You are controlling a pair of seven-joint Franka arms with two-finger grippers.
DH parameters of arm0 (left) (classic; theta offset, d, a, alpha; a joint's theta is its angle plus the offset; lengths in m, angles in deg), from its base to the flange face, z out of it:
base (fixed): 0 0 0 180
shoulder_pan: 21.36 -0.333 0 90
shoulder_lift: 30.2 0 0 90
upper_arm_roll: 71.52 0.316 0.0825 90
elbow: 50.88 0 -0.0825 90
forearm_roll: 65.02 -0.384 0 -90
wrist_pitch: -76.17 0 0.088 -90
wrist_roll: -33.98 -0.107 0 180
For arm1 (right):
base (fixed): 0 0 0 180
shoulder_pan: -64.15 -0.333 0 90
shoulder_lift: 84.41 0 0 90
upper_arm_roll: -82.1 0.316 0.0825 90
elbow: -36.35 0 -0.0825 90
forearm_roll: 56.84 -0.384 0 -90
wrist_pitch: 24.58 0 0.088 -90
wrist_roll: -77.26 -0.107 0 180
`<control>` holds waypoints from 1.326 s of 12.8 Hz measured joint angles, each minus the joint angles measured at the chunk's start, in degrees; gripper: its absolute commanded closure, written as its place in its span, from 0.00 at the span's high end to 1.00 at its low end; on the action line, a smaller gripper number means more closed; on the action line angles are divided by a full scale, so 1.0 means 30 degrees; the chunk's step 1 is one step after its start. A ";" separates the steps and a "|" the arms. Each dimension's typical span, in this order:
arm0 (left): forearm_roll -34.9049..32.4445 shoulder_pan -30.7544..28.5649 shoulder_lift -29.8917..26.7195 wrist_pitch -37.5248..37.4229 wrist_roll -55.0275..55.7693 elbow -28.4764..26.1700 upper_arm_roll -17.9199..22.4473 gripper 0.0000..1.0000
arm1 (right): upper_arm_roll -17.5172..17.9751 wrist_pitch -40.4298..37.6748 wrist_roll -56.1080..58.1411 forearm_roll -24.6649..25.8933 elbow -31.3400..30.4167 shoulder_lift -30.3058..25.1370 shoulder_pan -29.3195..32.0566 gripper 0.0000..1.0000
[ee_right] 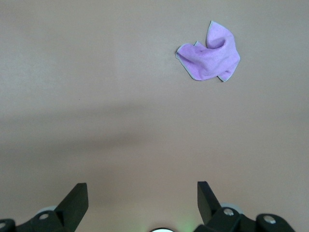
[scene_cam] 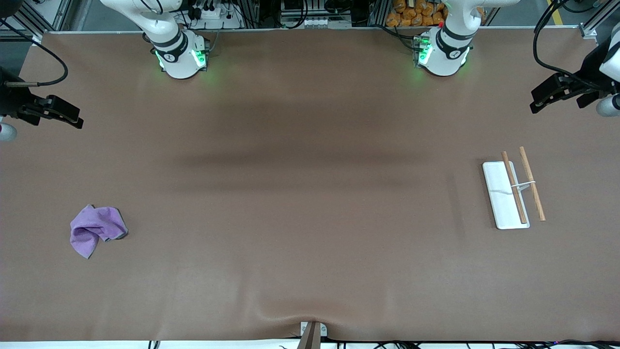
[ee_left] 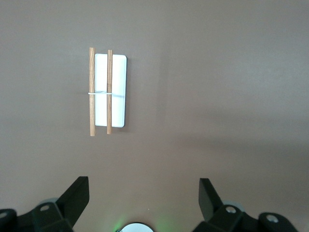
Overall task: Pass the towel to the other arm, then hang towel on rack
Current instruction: 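Move the right gripper down toward the purple towel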
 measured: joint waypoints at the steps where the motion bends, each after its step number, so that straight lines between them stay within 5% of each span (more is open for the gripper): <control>1: 0.0000 0.0006 -0.0006 -0.0021 0.0000 0.0016 0.0001 1.00 | 0.0000 0.0000 0.0000 0.0000 0.0000 0.0000 0.0000 1.00; 10: 0.0310 0.0055 0.0093 -0.0994 -0.0004 -0.0283 -0.0101 1.00 | -0.0226 0.0082 0.0086 0.0046 -0.0012 0.0943 0.0364 1.00; 17: 0.0427 -0.0010 0.0556 -0.0971 -0.0004 -0.0668 -0.0217 1.00 | -0.0317 0.2913 1.0819 0.0055 -0.0080 0.4452 0.2214 1.00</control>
